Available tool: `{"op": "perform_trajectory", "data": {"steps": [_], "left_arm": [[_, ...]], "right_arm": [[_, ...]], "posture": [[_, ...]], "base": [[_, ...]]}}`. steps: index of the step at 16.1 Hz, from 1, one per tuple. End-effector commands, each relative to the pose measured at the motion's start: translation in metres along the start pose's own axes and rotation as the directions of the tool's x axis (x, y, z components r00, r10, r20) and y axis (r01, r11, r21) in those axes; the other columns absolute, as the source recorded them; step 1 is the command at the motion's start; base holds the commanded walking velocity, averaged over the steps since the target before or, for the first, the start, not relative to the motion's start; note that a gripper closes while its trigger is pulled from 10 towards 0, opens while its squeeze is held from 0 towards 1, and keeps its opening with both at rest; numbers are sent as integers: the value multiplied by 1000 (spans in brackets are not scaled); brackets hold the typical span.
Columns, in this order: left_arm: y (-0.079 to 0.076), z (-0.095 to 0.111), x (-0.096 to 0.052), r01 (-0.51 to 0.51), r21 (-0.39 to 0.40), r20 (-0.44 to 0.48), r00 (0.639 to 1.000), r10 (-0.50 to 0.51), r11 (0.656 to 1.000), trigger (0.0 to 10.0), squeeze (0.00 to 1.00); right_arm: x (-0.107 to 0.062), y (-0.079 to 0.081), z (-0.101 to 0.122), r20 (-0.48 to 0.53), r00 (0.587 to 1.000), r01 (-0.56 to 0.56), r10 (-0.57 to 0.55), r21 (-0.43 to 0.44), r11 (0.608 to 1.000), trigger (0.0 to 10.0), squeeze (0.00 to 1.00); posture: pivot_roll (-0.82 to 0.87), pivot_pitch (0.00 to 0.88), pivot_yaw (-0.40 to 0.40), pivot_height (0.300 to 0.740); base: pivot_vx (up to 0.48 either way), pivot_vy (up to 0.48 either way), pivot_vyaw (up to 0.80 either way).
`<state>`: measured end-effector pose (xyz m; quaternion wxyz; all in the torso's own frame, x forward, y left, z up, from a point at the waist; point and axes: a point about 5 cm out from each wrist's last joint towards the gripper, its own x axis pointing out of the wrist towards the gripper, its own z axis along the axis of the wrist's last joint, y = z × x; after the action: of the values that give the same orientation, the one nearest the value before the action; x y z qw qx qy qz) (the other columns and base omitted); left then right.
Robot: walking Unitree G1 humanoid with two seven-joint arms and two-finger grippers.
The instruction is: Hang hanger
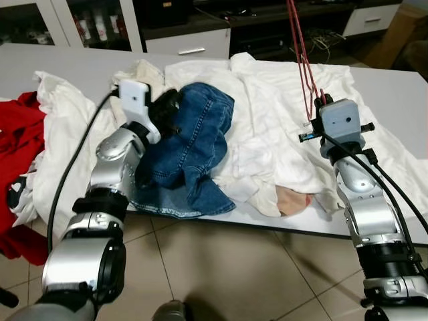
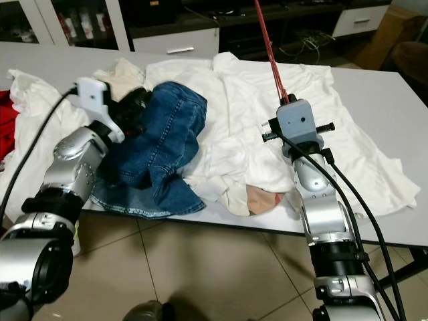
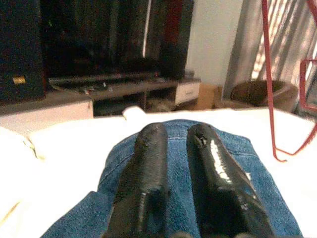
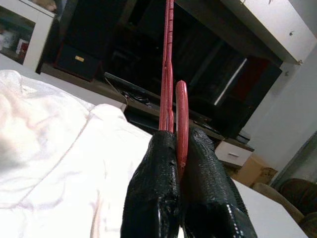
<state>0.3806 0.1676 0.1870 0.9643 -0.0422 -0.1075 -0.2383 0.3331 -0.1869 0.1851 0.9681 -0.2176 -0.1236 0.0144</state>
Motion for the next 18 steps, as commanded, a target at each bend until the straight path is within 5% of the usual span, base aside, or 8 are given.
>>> {"op": "perform_trajectory", "data": {"steps": [1, 4, 6, 9, 10, 12, 13, 18], "left_arm": [[2, 9, -2, -12, 7, 82, 997, 12, 1000, 0, 0], [3, 11, -3, -14, 10, 99, 995, 13, 1000, 0, 0], [1, 0, -24, 24, 22, 104, 994, -26, 999, 0, 0], [-5, -8, -21, 39, -3, 49, 998, -39, 999, 0, 0], [-7, -7, -19, 61, -7, 50, 997, -61, 998, 4863, 0], [-11, -6, -18, 94, 30, 45, 994, -95, 995, 9098, 27], [-11, -6, -18, 85, 50, 35, 996, -86, 995, 10000, 1000], [-21, -9, -14, 144, -39, 26, 989, -143, 989, 10000, 1000]], "right_arm": [[1, -3, 2, 5, 1000, 14, -14, 11, 1000, 10000, 0], [1, -3, 2, 6, 1000, 14, -14, 11, 1000, 10000, 0], [1, -7, 0, 0, 1000, 13, -13, 8, 1000, 10000, 0], [3, -6, 1, 0, 1000, 11, -11, 16, 1000, 10000, 0], [3, -4, 2, 3, 1000, 8, -8, 18, 1000, 10000, 0], [4, -4, 2, 4, 1000, 7, -7, 20, 1000, 10000, 0], [3, -4, 2, 4, 1000, 7, -7, 21, 1000, 10000, 0], [1, -2, 1, 0, 1000, 10, -10, 25, 1000, 10000, 0]], "posture": [[101, 7, 29, 740], [101, 7, 29, 740], [117, 8, 23, 740], [121, 9, 21, 740], [121, 9, 21, 740], [121, 9, 21, 740], [120, 7, 20, 740], [111, 8, 30, 740]], "base": [[0, 0, 0], [0, 0, 0], [0, 0, 0], [0, 0, 0], [0, 0, 0], [0, 0, 0], [0, 0, 0], [0, 0, 0]]}}
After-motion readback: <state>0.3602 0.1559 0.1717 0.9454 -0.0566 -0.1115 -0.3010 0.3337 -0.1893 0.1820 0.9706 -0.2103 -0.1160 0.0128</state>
